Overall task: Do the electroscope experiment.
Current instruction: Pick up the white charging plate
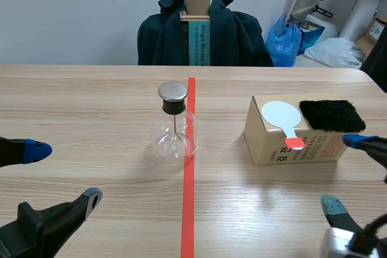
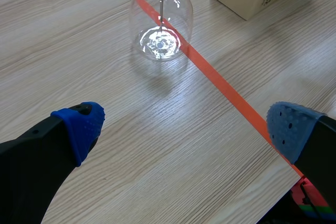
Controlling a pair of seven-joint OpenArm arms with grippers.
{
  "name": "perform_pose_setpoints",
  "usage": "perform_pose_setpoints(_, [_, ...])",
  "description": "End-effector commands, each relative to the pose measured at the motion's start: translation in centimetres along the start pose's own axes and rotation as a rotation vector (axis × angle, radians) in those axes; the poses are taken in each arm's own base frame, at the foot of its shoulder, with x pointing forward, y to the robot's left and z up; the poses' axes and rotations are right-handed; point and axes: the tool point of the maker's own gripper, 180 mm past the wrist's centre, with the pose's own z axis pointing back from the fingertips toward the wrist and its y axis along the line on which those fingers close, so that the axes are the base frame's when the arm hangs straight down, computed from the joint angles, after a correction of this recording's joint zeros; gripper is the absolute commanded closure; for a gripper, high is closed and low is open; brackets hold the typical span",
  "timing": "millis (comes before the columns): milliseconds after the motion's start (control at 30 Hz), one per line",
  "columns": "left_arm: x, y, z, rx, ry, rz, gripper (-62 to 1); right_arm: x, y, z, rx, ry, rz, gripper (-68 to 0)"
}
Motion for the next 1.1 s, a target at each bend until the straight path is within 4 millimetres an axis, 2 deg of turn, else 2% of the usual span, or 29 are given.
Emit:
perform_pose_setpoints(0, [1.0,-0.2,-0.1,-0.007,-0.037,0.0,-62.3,-0.3,-1.7,-1.2,-0.065,0.013,0.021,-67.9])
perform_pose_setpoints(233, [1.0,-0.2,-0.1,-0.007,-0.037,0.0,-62.3,-0.2,-1.6,-4.3,-0.117,0.07,0.009,-67.9])
perform_pose_setpoints(600, [1.0,-0.2,-0.1,-0.006,-0.038,-0.001,-62.3,-0.3,-1.1,-7.8,-0.125,0.136,-0.008,-67.9])
perform_pose_setpoints(767, [1.0,-0.2,-0.1,-0.006,-0.038,0.0,-62.3,-0.6,-1.2,-8.7,-0.132,0.159,-0.005,-67.9])
perform_pose_setpoints(1067, [1.0,-0.2,-0.1,-0.006,-0.038,0.0,-62.3,-1.1,-1.0,-8.6,-0.124,0.187,0.022,-67.9])
